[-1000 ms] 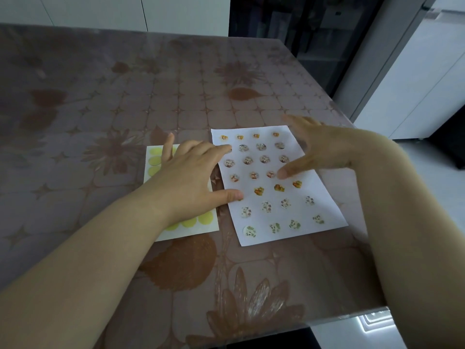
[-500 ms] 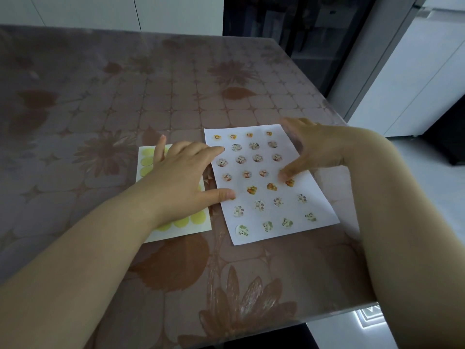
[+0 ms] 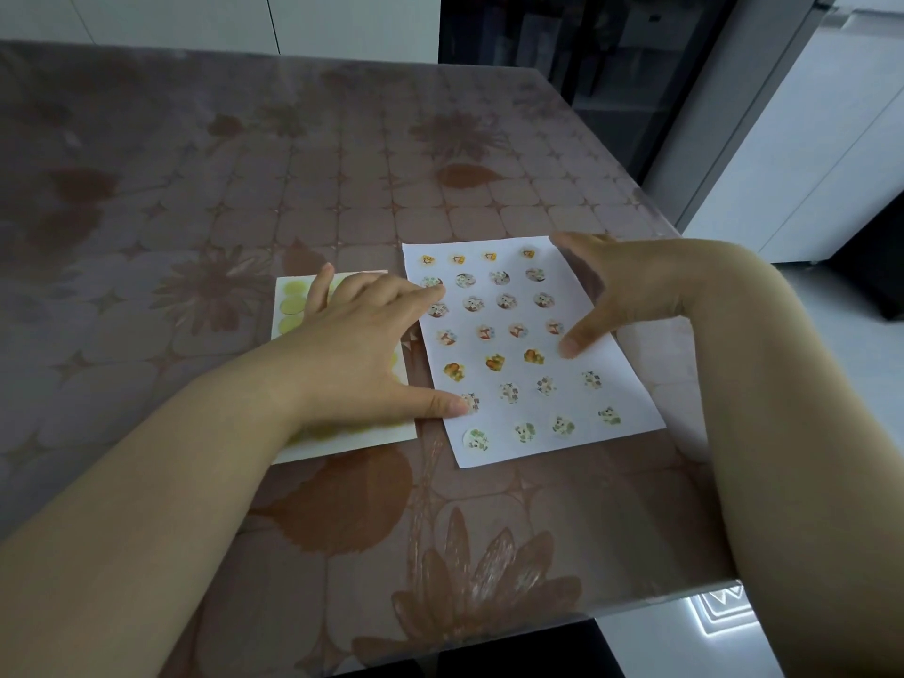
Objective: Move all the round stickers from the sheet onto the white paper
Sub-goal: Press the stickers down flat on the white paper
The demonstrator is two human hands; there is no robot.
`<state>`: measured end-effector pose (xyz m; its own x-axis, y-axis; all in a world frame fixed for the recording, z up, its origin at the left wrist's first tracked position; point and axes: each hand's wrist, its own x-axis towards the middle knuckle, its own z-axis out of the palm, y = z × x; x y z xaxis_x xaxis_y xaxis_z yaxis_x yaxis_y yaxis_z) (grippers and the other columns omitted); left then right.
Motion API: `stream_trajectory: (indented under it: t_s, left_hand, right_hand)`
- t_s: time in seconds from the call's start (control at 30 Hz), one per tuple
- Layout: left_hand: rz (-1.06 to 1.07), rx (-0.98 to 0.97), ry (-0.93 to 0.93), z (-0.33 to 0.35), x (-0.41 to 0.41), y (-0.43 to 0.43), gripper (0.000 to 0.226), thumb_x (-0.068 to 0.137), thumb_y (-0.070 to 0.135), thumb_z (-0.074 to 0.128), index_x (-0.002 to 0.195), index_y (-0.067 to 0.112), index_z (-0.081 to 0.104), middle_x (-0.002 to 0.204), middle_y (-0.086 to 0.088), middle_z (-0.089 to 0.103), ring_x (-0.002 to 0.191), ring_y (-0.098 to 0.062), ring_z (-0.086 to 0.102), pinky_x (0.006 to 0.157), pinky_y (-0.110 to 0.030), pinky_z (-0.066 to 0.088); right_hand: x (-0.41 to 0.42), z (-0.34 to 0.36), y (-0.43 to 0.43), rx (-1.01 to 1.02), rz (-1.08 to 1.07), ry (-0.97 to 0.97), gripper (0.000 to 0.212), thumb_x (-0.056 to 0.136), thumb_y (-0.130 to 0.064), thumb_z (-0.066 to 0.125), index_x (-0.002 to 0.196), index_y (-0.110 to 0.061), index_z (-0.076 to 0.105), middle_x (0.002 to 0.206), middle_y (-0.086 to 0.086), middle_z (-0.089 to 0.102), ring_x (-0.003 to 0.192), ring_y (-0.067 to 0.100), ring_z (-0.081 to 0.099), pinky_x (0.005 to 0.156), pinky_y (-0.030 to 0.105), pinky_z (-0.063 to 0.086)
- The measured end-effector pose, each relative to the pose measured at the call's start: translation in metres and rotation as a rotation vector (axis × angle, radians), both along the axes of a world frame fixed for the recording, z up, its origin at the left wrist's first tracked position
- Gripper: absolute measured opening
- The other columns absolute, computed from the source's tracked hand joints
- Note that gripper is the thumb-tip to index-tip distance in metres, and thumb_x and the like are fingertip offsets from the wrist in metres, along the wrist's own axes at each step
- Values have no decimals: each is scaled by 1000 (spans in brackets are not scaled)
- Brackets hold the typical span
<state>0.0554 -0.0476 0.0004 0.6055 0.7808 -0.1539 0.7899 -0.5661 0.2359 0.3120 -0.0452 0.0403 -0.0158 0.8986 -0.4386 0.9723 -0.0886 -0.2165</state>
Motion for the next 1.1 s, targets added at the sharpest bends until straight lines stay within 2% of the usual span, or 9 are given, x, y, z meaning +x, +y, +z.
stream_trajectory:
  t_s: [0.07, 0.17, 0.27, 0.33, 0.5, 0.57, 0.7, 0.83, 1.1]
  left_hand:
    - [-3, 0, 1, -1, 0, 0, 119, 41, 91, 20, 147, 41, -1, 153, 17, 8, 142, -5, -8, 115, -44, -19]
    - [-12, -14, -7, -1, 0, -1, 118, 43, 91, 20, 147, 41, -1, 153, 19, 8, 142, -4, -11, 115, -44, -19]
    - [-17, -30, 0, 0, 0, -2, 114, 49, 90, 27, 147, 40, 0, 152, 20, 8, 142, -4, -12, 114, -43, -20]
    - [-14, -35, 15, 1, 1, -1, 109, 54, 87, 31, 147, 39, 0, 152, 19, 7, 142, -4, -12, 114, -42, -20]
    - [-30, -30, 22, -1, -1, -1, 117, 44, 89, 22, 146, 39, -5, 152, 20, 2, 141, -2, -14, 114, -40, -20]
    - [-18, -4, 16, -1, 0, -3, 118, 44, 90, 21, 147, 38, -5, 153, 18, 4, 142, -5, -13, 116, -42, -17]
    - [4, 48, 11, -3, 3, -3, 117, 46, 91, 16, 147, 36, -4, 154, 15, 6, 144, -9, -9, 117, -44, -15]
    - [6, 57, 31, -5, 3, -3, 116, 47, 92, 16, 147, 37, -7, 154, 15, 4, 144, -9, -12, 114, -41, -18]
    - [55, 3, 64, -3, 11, -9, 119, 55, 95, 28, 149, 32, -10, 157, 12, -3, 145, -14, -15, 113, -41, -19]
  right_hand:
    - [0, 1, -1, -16, 2, -55, 130, 41, -60, 82, 145, -37, 7, 147, -10, 30, 130, 19, 37, 109, 49, 29]
    - [-2, 4, -2, 16, 4, -61, 136, 27, -70, 77, 143, -39, 14, 145, -12, 31, 130, 19, 35, 105, 50, 33]
    - [-22, 4, -6, 83, 51, 22, 122, 41, -73, 71, 143, -39, 13, 149, -14, 23, 135, 18, 28, 105, 47, 32]
    - [-45, 1, -8, 117, 142, 41, 126, 40, -80, 62, 145, -39, 3, 154, -15, 10, 141, 18, 17, 111, 51, 24]
    - [-71, -10, -11, 73, 252, -61, 128, 54, -67, 73, 146, -34, -10, 157, -6, -10, 144, 19, -8, 114, 43, 1]
    - [-67, -8, -12, 57, 254, -43, 128, 53, -66, 74, 146, -36, -10, 157, -7, -10, 144, 18, -7, 115, 43, 4]
    - [-49, -2, -10, 13, 223, -8, 130, 49, -65, 76, 144, -41, -9, 156, -16, -4, 143, 16, 4, 109, 43, 27]
    - [-48, -1, -8, -24, 193, -117, 133, 46, -63, 78, 145, -37, -7, 156, -13, -1, 143, 16, 6, 111, 47, 20]
    - [-43, -2, -7, -30, 219, -72, 129, 49, -64, 77, 145, -40, -7, 155, -16, 0, 143, 15, 9, 112, 47, 23]
